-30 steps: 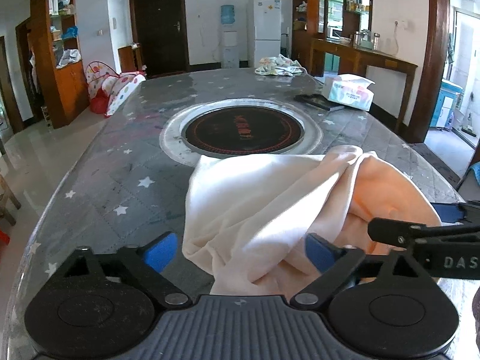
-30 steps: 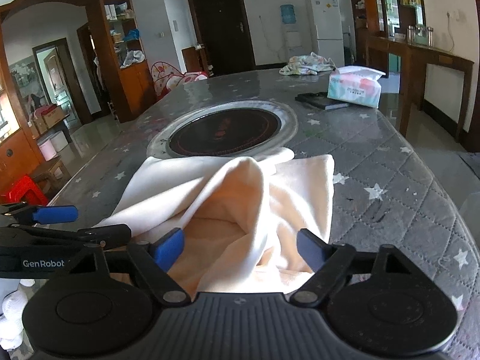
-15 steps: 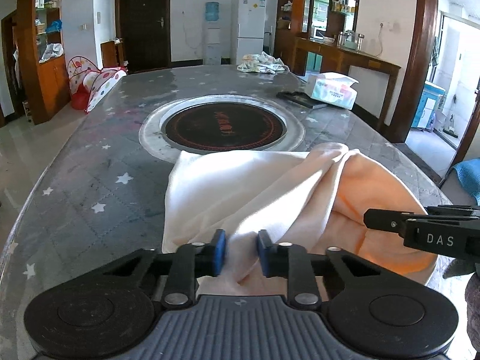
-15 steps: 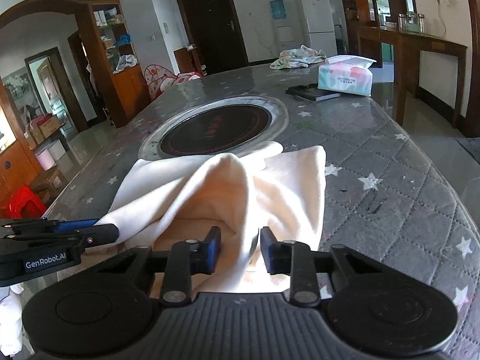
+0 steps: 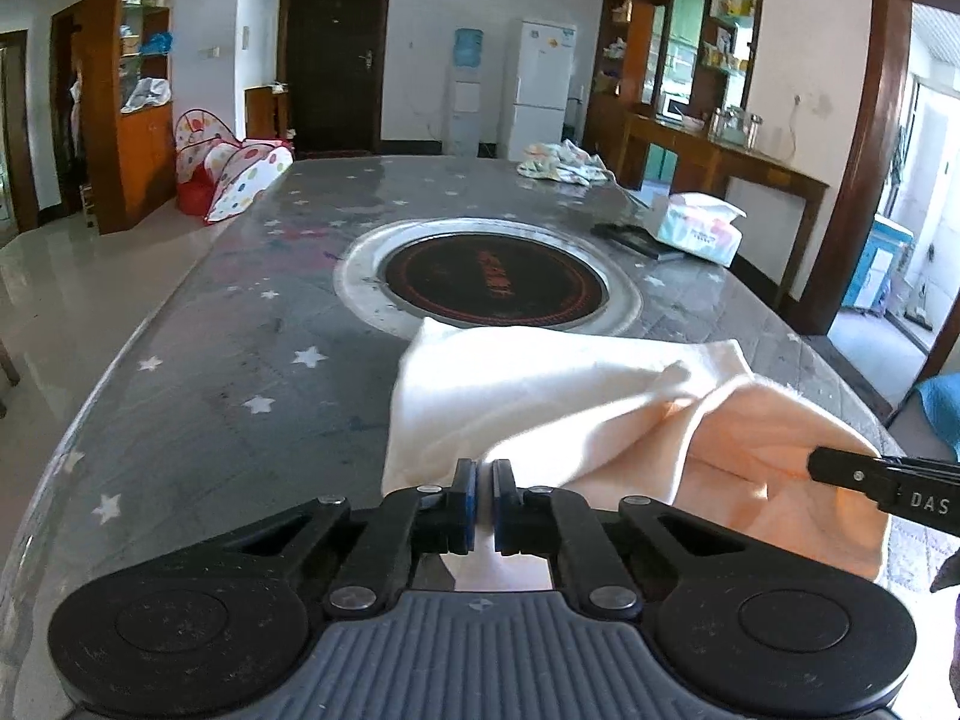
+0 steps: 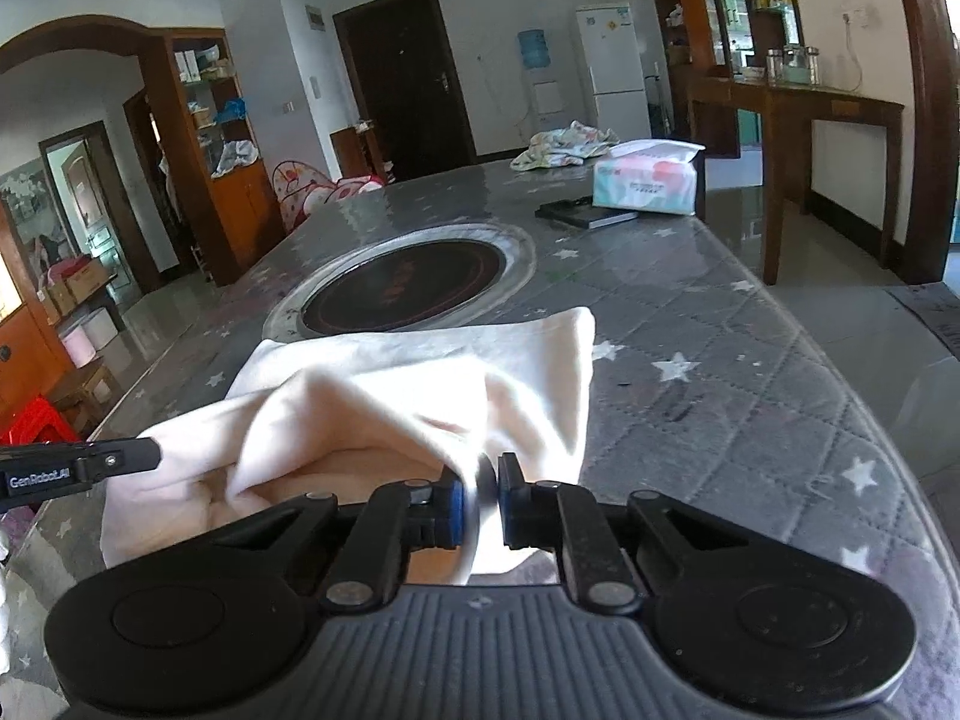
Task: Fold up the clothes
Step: 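Lift the sweatshirt with both grippers and shake it out flat over the table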
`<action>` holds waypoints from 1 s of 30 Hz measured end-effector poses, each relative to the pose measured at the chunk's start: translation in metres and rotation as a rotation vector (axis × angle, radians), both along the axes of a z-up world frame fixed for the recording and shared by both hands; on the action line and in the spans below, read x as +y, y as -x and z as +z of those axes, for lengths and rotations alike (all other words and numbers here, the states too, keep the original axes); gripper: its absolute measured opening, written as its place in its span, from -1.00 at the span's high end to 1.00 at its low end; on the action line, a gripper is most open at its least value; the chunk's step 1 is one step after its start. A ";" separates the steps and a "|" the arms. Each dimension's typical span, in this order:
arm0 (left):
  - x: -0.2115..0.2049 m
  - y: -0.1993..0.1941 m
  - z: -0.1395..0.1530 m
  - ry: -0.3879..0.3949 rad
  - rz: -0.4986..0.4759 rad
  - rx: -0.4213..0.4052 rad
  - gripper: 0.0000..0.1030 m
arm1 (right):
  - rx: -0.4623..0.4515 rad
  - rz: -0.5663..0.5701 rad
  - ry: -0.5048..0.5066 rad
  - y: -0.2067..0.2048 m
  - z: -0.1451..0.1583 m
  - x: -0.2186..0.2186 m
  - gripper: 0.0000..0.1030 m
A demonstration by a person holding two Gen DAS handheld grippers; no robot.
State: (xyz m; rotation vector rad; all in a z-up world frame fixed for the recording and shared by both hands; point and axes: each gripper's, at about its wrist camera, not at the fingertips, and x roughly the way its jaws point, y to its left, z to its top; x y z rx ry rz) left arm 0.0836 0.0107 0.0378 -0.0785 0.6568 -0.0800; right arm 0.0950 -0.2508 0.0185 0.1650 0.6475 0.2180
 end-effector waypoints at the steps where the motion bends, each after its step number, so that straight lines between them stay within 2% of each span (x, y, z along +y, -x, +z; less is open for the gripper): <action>1: 0.002 0.004 0.001 0.003 0.007 -0.001 0.89 | -0.003 -0.005 0.000 0.003 0.001 -0.002 0.82; 19: 0.039 0.085 -0.004 0.055 0.096 0.027 0.91 | -0.009 -0.080 -0.025 0.054 0.004 -0.034 0.84; 26: 0.052 0.119 -0.006 0.105 0.137 0.049 0.92 | 0.023 -0.101 -0.022 0.073 -0.002 -0.046 0.84; 30: 0.055 0.134 -0.004 0.109 0.133 0.049 0.92 | 0.037 -0.105 -0.017 0.085 -0.004 -0.054 0.84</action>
